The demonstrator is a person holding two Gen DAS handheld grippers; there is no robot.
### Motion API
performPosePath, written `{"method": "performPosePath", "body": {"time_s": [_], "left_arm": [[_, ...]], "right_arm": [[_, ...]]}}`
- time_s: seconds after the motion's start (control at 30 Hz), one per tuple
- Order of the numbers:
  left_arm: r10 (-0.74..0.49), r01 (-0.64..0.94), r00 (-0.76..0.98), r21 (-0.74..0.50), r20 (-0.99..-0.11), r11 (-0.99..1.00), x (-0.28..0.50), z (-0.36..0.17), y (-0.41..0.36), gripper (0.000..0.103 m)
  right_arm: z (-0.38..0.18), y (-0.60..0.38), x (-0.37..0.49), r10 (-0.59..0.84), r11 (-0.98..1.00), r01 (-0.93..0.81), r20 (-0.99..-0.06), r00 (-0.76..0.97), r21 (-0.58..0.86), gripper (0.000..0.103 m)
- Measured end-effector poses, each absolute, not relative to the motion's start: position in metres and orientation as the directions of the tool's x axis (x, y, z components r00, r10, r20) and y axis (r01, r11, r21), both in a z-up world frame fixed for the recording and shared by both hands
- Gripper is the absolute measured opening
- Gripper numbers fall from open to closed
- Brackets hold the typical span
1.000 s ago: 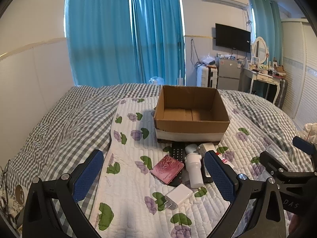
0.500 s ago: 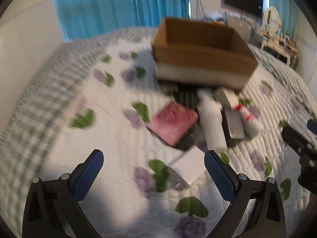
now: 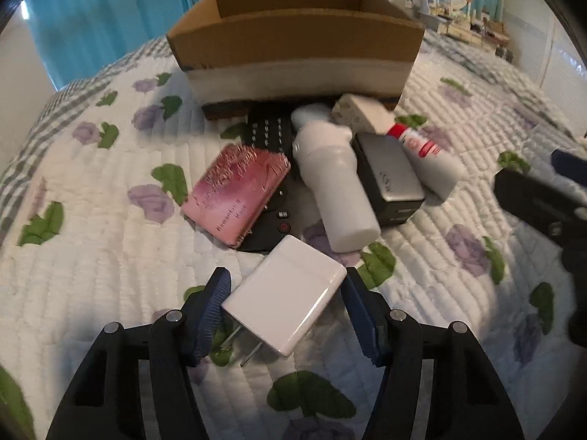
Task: Organize rigid objects
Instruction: 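Grasp the white charger with the left gripper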
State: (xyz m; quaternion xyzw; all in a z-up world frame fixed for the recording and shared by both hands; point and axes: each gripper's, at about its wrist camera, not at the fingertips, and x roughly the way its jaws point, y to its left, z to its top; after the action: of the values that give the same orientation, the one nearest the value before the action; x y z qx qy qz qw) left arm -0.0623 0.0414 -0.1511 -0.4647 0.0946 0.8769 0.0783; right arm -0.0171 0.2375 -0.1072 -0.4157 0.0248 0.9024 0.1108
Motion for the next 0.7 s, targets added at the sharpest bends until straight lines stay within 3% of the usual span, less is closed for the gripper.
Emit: {"method": "performPosePath", "body": {"time_s": [0.3, 0.47, 0.63, 0.7], "left_arm": [[0.002, -0.127, -0.678, 0.114, -0.735, -0.985, -0.074, -0.090, -0.001, 0.063], [-0.032, -0.065, -0.672, 0.102, -0.740, -0.993, -0.093, -0.089, -0.026, 0.063], [-0.025, -0.049, -0.655, 0.076, -0.755, -0.996, -0.099, -0.099, -0.039, 0.063], [-0.021, -0.050, -0.653, 0.071, -0.757, -0.996, -0.099, -0.102, -0.040, 0.063]], "right_arm": [[-0.099, 0.214, -0.032, 0.097, -0.991, -0.137, -0.778, -0.621, -0.014, 0.102], [-0.110, 0.191, -0.060, -0.051, -0.995, -0.045, -0.815, -0.578, 0.094, 0.086], [-0.137, 0.167, -0.093, -0.073, -0.996, -0.013, -0.858, -0.509, 0.092, 0.051], [-0.144, 0.164, -0.104, -0.066, -0.996, -0.022, -0.861, -0.504, 0.090, 0.049]]}}
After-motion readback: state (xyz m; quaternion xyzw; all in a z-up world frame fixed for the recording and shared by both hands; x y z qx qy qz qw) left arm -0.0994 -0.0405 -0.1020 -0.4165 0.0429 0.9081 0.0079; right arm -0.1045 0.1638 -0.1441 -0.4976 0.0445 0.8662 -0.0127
